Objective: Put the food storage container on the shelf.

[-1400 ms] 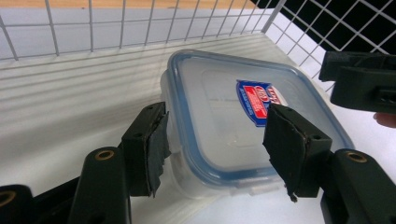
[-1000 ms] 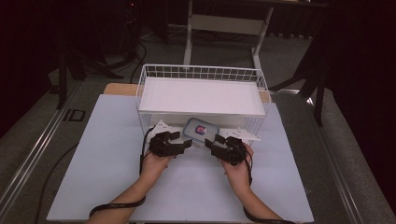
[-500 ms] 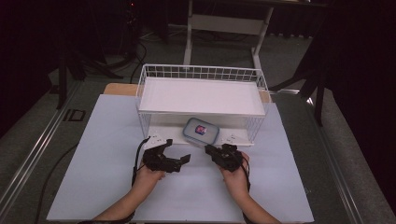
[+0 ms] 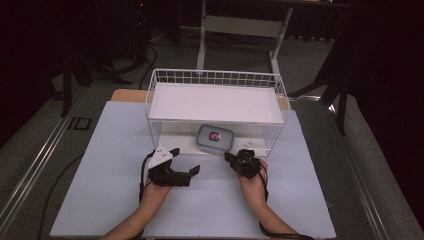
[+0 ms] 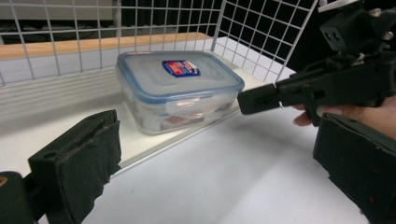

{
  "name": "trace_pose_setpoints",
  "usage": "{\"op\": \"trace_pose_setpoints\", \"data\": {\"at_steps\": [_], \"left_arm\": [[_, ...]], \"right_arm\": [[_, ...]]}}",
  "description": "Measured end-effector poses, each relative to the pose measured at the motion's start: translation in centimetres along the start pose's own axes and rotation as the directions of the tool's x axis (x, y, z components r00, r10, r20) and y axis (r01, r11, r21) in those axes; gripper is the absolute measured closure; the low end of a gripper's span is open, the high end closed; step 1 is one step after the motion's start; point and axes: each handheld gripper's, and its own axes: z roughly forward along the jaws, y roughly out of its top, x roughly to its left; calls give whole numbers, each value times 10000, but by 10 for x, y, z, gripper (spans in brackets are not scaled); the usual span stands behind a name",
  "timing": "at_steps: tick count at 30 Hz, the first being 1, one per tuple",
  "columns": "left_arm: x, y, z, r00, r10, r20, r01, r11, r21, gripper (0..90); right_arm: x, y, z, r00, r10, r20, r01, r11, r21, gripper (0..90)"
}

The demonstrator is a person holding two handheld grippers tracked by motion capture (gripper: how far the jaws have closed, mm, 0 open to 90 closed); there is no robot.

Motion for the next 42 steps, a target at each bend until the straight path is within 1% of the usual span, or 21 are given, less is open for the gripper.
{"op": "trace_pose_setpoints", "data": {"at_steps": [3, 4, 6, 7, 8, 9, 11, 12, 14, 18, 19, 21, 23, 25, 27, 29, 35, 38, 42], "left_arm": [[0, 0, -1, 9999, 57, -91, -57, 10000, 35, 20], [1, 0, -1, 10000, -5, -93, 5, 10000, 12, 20], [2, -1, -2, 9999, 5, -159, -6, 10000, -40, 20], [2, -1, -2, 9999, 20, -156, -20, 10000, -2, 20], [2, -1, -2, 9999, 0, -141, -1, 10000, -69, 20], [2, -1, -3, 9998, 67, -180, -69, 9999, -109, 20], [1, -1, -3, 9997, 179, -189, -180, 9998, -68, 20], [1, -1, -3, 9996, 198, -186, -200, 9997, -102, 20], [0, -1, -3, 9997, 202, -158, -203, 9998, -30, 20], [0, -2, -3, 9996, 244, -131, -244, 9997, -13, 20], [0, -2, -3, 9997, 213, -135, -212, 9998, 28, 20], [1, -3, -2, 9999, 107, -101, -107, 9999, -1, 20], [1, -3, -2, 9998, 150, -124, -148, 9999, 86, 20], [1, -4, -2, 9999, 128, -99, -128, 9999, 23, 20], [1, -4, -1, 9999, 127, -107, -126, 9999, 90, 20], [1, -5, -1, 9998, 133, -113, -131, 9999, 98, 20], [2, -6, -2, 9999, 119, -103, -117, 9998, 128, 20], [3, -6, -2, 9998, 96, -157, -94, 9998, 151, 20], [4, -6, -2, 9999, 24, -142, -22, 9999, 139, 20]], "right_arm": [[-1, 2, 2, 10000, 47, -12, -47, 10000, 6, 899], [-1, 2, 3, 9999, 97, 92, -97, 9999, -30, 898], [1, 0, 7, 9998, 183, 127, -184, 9998, 70, 899], [2, -2, 8, 9996, 295, 52, -296, 9994, 186, 899], [5, -4, 10, 9997, 234, -29, -233, 9995, 196, 899], [8, -5, 11, 9999, 65, -126, -62, 9998, 189, 898], [15, -5, 14, 9994, -329, -122, 331, 9993, 195, 899], [16, -3, 15, 9994, -334, -133, 336, 9993, 144, 899], [16, 1, 17, 9995, -309, -22, 309, 9995, -14, 899], [11, 6, 21, 9997, -98, 208, 101, 9998, -144, 898], [10, 7, 22, 9998, -47, 191, 50, 9999, -149, 899], [10, 8, 24, 9997, -81, 222, 84, 9998, -170, 898], [13, 8, 26, 9996, -183, 211, 186, 9997, -166, 898], [15, 8, 29, 9997, -211, 137, 213, 9996, -174, 899], [17, 9, 33, 9996, -269, 99, 271, 9995, -183, 898], [18, 10, 36, 9992, -351, 194, 354, 9993, -144, 899], [16, 15, 43, 9995, -233, 219, 238, 9994, -236, 898], [16, 18, 45, 9991, -332, 276, 338, 9992, -232, 898], [16, 22, 48, 9989, -348, 299, 353, 9992, -170, 898]]}}
